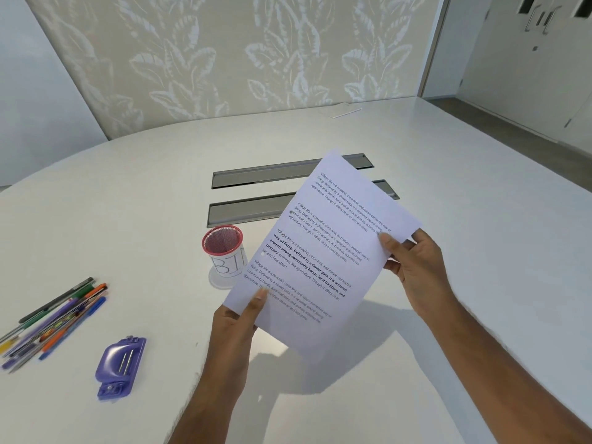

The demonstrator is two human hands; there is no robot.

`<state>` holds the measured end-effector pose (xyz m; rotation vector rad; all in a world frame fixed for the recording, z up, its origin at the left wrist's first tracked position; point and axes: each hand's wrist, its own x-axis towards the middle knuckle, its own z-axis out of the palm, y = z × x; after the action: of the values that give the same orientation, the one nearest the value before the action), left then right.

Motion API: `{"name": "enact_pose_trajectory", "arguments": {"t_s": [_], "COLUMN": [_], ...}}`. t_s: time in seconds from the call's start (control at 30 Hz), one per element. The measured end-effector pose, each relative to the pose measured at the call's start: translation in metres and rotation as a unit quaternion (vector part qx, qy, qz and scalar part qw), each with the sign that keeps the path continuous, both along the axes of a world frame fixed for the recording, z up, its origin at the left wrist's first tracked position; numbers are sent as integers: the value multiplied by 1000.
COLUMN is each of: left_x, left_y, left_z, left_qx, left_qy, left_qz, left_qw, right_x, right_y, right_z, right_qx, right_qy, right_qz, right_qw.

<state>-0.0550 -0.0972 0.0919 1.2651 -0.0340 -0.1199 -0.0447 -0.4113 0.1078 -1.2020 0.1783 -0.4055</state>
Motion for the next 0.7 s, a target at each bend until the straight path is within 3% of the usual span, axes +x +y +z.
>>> {"name": "enact_pose_trajectory", "arguments": {"t_s": [0.43, 0.7], "left_x": [-37, -65], "left_y": [-2, -19], "left_z": [-23, -41], "left_qx": [99, 103], "left_qy": [19, 67], "left_qz": [-21, -47], "left_qw": [995, 991], "right_x": [21, 23], "right_y": [-8, -13], "right_z": [1, -14], "right_qx": [-24, -84], "right_qy": [34, 64], "right_qz": [28, 36], "right_qw": [999, 994]}}
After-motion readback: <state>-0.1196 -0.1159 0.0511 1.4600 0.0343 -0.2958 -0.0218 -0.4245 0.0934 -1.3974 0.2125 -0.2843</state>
